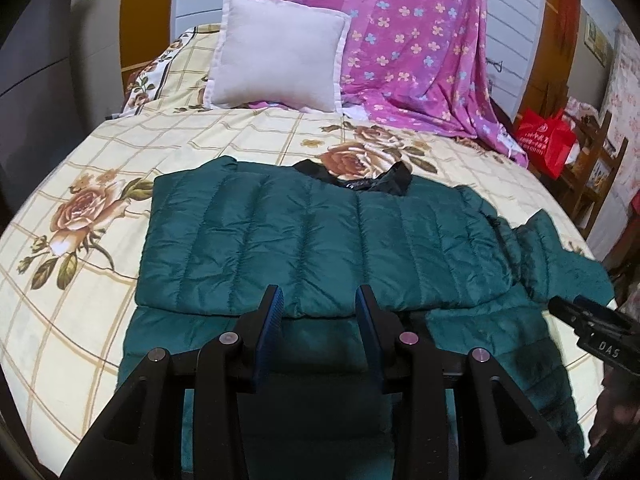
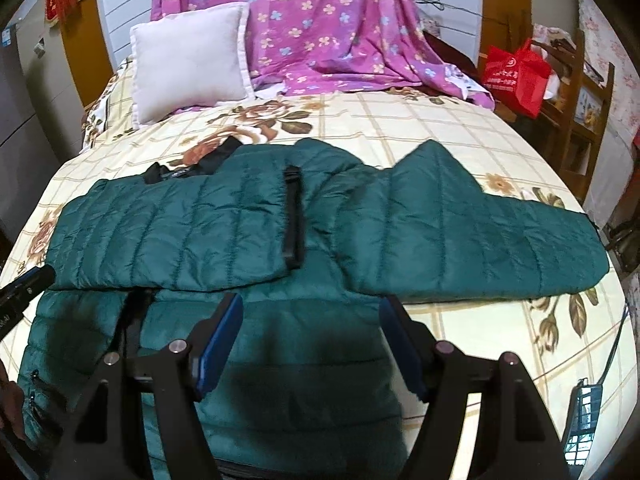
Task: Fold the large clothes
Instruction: 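Grasp the other outstretched sleeve near its cuff with the right gripper, then fold the held sleeve across the jacket toward the left gripper, release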
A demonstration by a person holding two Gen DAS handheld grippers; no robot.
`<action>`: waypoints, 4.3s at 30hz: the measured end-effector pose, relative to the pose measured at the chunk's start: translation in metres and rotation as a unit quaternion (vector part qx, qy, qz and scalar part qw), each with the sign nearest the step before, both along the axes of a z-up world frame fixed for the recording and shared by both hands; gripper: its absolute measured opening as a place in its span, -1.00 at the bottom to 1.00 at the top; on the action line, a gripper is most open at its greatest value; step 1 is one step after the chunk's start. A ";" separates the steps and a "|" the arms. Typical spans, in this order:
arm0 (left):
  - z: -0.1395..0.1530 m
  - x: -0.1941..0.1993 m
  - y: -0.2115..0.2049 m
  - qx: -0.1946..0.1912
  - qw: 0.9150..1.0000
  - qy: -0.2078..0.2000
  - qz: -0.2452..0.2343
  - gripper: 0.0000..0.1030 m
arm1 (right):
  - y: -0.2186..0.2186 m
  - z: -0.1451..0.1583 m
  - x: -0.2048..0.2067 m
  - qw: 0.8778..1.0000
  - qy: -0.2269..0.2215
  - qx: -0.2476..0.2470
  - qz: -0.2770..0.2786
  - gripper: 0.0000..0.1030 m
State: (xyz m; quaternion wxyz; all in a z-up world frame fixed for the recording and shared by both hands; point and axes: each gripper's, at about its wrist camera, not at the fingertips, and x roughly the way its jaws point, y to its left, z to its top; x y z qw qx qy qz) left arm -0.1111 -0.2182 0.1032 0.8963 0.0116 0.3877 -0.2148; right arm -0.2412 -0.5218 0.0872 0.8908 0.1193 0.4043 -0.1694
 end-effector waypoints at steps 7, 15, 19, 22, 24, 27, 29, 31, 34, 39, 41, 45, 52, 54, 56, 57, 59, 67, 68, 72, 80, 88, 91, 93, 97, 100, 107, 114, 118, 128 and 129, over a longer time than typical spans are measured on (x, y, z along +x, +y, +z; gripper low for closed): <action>-0.004 0.003 -0.002 -0.019 1.000 0.020 -0.001 -0.65 | -0.025 -0.001 -0.010 1.000 0.004 -0.007 -0.020 0.44; -0.010 0.006 -0.004 -0.009 1.000 0.021 0.003 -0.65 | -0.070 -0.001 -0.023 0.997 0.004 -0.023 -0.068 0.44; -0.014 0.007 -0.006 -0.004 1.000 0.022 0.002 -0.65 | -0.097 -0.004 -0.029 0.995 0.009 -0.029 -0.099 0.45; -0.017 0.008 -0.007 0.000 1.000 0.025 0.002 -0.64 | -0.115 -0.007 -0.034 0.993 0.012 -0.033 -0.116 0.45; -0.018 0.008 -0.008 0.002 1.000 0.027 0.002 -0.64 | -0.127 -0.008 -0.038 0.991 0.010 -0.031 -0.127 0.45; -0.020 0.010 -0.008 0.003 1.000 0.028 0.002 -0.65 | -0.151 -0.011 -0.045 0.988 0.009 -0.032 -0.152 0.45; -0.021 0.010 -0.008 0.005 1.000 0.029 0.002 -0.65 | -0.167 -0.013 -0.049 0.985 0.009 -0.031 -0.170 0.45; -0.022 0.011 -0.008 0.006 1.000 0.030 0.003 -0.65 | -0.186 -0.017 -0.055 0.981 0.008 -0.028 -0.194 0.48; -0.024 0.012 -0.009 0.008 0.999 0.031 0.001 -0.65 | -0.216 -0.023 -0.066 0.973 0.008 -0.018 -0.230 0.51; -0.030 0.012 -0.012 0.016 0.999 0.035 -0.003 -0.65 | -0.269 -0.033 -0.087 0.954 0.011 -0.010 -0.299 0.52; -0.032 0.012 -0.014 0.019 0.999 0.036 -0.004 -0.65 | -0.285 -0.037 -0.094 0.947 0.011 -0.006 -0.320 0.52; -0.033 0.014 -0.013 0.019 0.999 0.038 0.000 -0.64 | -0.317 -0.046 -0.102 0.938 0.016 -0.001 -0.347 0.62; -0.036 0.019 -0.010 0.021 0.999 0.040 0.005 -0.65 | -0.355 -0.062 -0.110 0.927 0.005 0.025 -0.374 0.63; -0.037 0.019 -0.011 0.023 0.999 0.038 0.006 -0.64 | -0.362 -0.068 -0.108 0.927 0.002 0.033 -0.375 0.63; -0.037 0.020 -0.010 0.028 0.999 0.034 0.007 -0.65 | -0.366 -0.072 -0.107 0.926 -0.002 0.043 -0.375 0.63; -0.038 0.021 -0.010 0.029 0.999 0.034 0.007 -0.65 | -0.367 -0.073 -0.106 0.926 -0.003 0.046 -0.374 0.63; -0.038 0.022 -0.009 0.030 0.999 0.033 0.009 -0.64 | -0.369 -0.074 -0.105 0.928 -0.004 0.047 -0.371 0.62; -0.033 0.024 -0.003 0.022 0.999 0.034 0.016 -0.65 | -0.358 -0.055 -0.102 0.947 -0.022 0.042 -0.318 -0.62; -0.030 0.023 -0.002 0.020 0.999 0.032 0.018 -0.65 | -0.351 -0.046 -0.102 0.950 -0.032 0.039 -0.307 -0.66; -0.022 0.022 0.004 0.018 0.999 0.023 0.030 -0.65 | -0.325 -0.008 -0.105 0.960 -0.084 0.050 -0.262 -0.69; -0.013 0.027 0.020 0.011 0.999 0.026 0.046 -0.65 | -0.233 0.077 -0.067 0.981 -0.145 0.045 -0.125 -0.71; -0.005 0.029 0.039 0.003 0.998 0.025 0.058 -0.65 | -0.110 0.117 0.011 0.988 -0.143 0.062 0.019 -0.72; -0.006 0.031 0.046 0.003 0.998 0.027 0.061 -0.64 | -0.060 0.114 0.048 0.985 -0.131 0.087 0.070 -0.72; -0.004 0.034 0.052 -0.001 0.997 0.029 0.066 -0.65 | -0.024 0.107 0.071 0.984 -0.117 0.089 0.102 -0.72; 0.000 0.039 0.070 -0.015 0.996 0.027 0.084 -0.65 | 0.035 0.083 0.109 0.979 -0.090 0.105 0.153 -0.72; -0.001 0.045 0.081 -0.025 0.995 0.032 0.096 -0.65 | 0.075 0.060 0.137 0.974 -0.069 0.114 0.182 -0.72; -0.004 0.052 0.089 -0.036 0.993 0.040 0.102 -0.65 | 0.133 0.011 0.167 0.961 -0.038 0.146 0.230 -0.72; -0.007 0.056 0.090 -0.062 0.992 0.051 0.099 -0.65 | 0.143 0.002 0.167 0.946 -0.030 0.196 0.257 0.36; -0.009 0.054 0.085 -0.079 0.991 0.057 0.090 -0.65 | 0.133 0.023 0.151 0.949 -0.045 0.176 0.256 0.36; -0.013 0.045 0.046 -0.135 0.986 0.095 0.038 -0.40 | 0.069 0.052 0.085 0.969 -0.056 0.132 0.202 0.41; -0.012 0.044 0.039 -0.134 0.986 0.094 0.034 -0.40 | 0.061 0.054 0.078 0.970 -0.058 0.133 0.196 0.41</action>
